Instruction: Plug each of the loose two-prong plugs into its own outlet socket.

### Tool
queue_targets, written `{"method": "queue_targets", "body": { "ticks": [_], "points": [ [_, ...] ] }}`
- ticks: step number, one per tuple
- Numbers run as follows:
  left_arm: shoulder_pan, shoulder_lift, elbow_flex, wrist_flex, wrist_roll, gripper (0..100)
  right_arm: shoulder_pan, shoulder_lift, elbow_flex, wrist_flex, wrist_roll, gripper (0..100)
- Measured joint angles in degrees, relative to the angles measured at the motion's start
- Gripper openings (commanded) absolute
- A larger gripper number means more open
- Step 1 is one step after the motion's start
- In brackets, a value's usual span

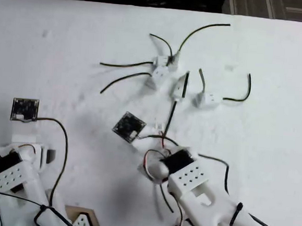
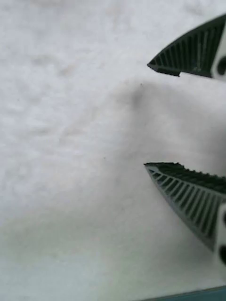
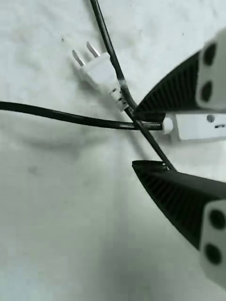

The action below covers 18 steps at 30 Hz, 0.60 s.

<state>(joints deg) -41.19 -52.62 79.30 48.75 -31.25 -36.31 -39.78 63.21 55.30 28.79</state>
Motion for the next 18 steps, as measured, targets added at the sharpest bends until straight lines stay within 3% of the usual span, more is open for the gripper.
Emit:
{"method": "queue_targets", "body": {
  "ticks": [9,14,18],
  "points": [
    [0.00,0.00,0.00,0.00,0.00,30,14.33,0.00,-0.53,2.37,34.81,19.0],
    [0.00,0.00,0.00,0.00,0.00,30,15.12,0.00,-0.09,0.88,38.77,19.0],
    [0.00,0.00,0.00,0.00,0.00,30,12.84,0.00,6.42,-8.53,39.30,19.0]
  ]
}}
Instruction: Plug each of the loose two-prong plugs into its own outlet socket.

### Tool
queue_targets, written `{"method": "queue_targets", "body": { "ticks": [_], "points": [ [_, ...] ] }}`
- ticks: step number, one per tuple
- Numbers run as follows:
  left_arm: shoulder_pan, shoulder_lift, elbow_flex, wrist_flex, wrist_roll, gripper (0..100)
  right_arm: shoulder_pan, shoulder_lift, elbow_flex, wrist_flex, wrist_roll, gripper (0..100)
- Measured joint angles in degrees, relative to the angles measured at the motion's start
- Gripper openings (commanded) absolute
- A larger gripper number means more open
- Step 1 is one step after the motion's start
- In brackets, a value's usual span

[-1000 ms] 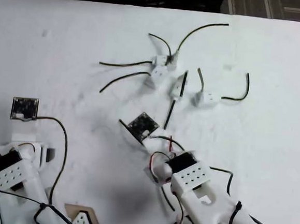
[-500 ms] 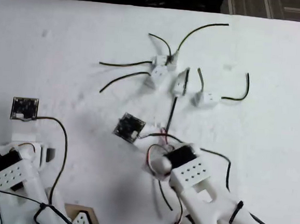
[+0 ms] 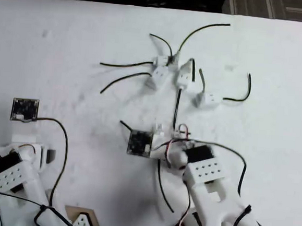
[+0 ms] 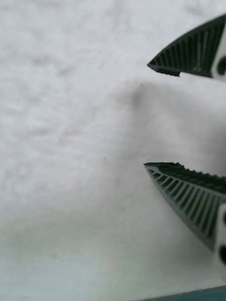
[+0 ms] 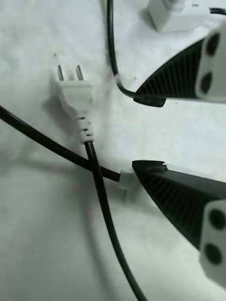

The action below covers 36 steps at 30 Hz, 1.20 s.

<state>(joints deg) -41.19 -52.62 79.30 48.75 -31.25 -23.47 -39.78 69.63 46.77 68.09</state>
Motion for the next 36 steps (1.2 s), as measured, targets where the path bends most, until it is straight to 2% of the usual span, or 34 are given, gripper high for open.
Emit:
{"method": "queue_targets", "body": {
  "ticks": [5,16,19,24,30,36],
  "points": [
    [0.00,0.00,0.00,0.00,0.00,30,-6.51,0.00,5.71,-11.16,-0.44,19.0],
    [0.00,0.00,0.00,0.00,0.00,30,-16.00,0.00,-0.88,-13.89,-23.56,19.3],
    [0.00,0.00,0.00,0.00,0.00,30,-15.56,0.00,-3.87,-11.87,-25.76,19.3],
    [0.00,0.00,0.00,0.00,0.00,30,-9.67,4.04,-12.48,-1.32,-25.41,19.3],
    [0.00,0.00,0.00,0.00,0.00,30,-2.99,19.52,-25.58,8.62,-22.42,19.4],
    [-0.18,0.00,0.00,0.00,0.00,30,-2.29,29.10,-28.13,8.26,-10.20,19.4]
  ]
}}
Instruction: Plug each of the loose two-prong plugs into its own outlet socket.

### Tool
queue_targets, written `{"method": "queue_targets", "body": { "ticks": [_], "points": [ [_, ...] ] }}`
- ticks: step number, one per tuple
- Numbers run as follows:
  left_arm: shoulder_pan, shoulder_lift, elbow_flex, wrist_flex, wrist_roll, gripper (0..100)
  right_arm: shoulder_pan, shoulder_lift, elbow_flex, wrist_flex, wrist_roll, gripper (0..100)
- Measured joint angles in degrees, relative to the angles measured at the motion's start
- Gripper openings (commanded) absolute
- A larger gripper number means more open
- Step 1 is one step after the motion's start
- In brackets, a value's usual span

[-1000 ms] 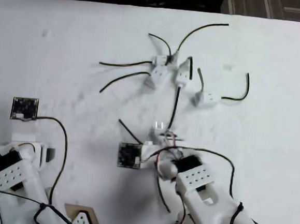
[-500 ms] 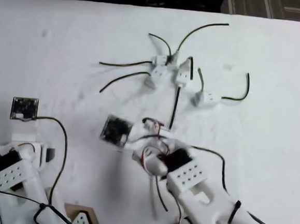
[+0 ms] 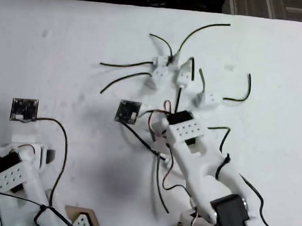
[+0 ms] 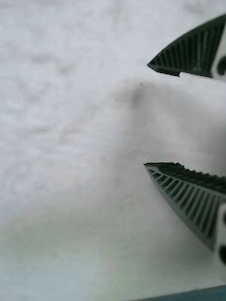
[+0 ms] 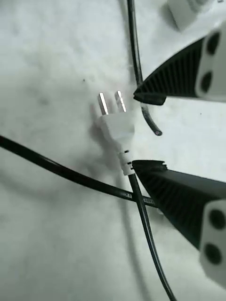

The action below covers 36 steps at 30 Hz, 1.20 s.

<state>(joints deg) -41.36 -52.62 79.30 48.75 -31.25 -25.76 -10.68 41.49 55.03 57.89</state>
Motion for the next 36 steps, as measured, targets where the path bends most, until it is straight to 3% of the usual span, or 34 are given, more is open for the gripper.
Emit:
{"method": "queue_targets", "body": {
  "ticks": [9,20,31,36],
  "points": [
    [0.00,0.00,0.00,0.00,0.00,30,0.09,0.97,1.85,-4.84,9.76,19.4],
    [0.00,0.00,0.00,0.00,0.00,30,3.16,0.97,2.11,-2.37,16.79,19.4],
    [0.00,0.00,0.00,0.00,0.00,30,-4.22,0.97,9.41,-16.97,16.53,19.4],
    [0.00,0.00,0.00,0.00,0.00,30,-7.91,0.97,9.49,-17.58,9.14,19.4]
  ]
}}
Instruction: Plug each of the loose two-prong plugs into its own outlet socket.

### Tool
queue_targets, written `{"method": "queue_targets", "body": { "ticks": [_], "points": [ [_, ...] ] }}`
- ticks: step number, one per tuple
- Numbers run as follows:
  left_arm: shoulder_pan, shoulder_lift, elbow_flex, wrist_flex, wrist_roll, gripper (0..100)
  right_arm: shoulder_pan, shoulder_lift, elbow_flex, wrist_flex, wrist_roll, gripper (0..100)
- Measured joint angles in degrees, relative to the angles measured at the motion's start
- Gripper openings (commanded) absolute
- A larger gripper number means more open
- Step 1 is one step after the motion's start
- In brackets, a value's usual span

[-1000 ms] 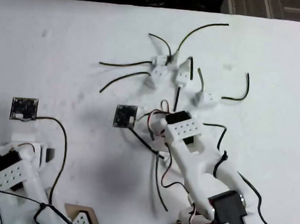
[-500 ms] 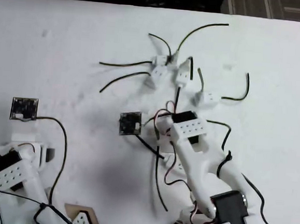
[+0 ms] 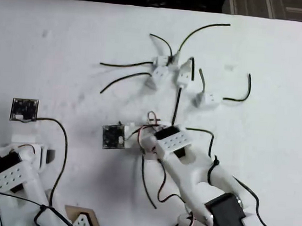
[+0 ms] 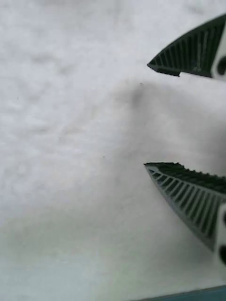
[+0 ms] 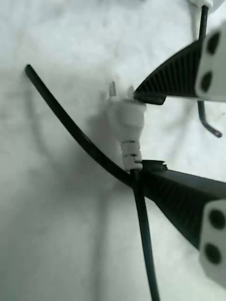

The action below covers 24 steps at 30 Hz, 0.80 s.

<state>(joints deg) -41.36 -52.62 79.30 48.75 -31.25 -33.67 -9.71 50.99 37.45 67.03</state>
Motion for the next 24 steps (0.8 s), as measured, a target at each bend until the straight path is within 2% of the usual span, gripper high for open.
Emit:
{"method": "queue_targets", "body": {
  "ticks": [4,8,11,24],
  "points": [
    [0.00,0.00,0.00,0.00,0.00,30,-2.55,-0.18,0.00,0.00,-1.93,20.8],
    [0.00,0.00,0.00,0.00,0.00,30,-4.22,-2.20,0.00,0.00,-2.73,30.9],
    [0.00,0.00,0.00,0.00,0.00,30,-4.75,-4.04,0.00,0.26,-6.24,35.9],
    [0.00,0.00,0.00,0.00,0.00,30,-12.75,-5.27,0.09,2.90,-8.26,35.8]
  ]
}}
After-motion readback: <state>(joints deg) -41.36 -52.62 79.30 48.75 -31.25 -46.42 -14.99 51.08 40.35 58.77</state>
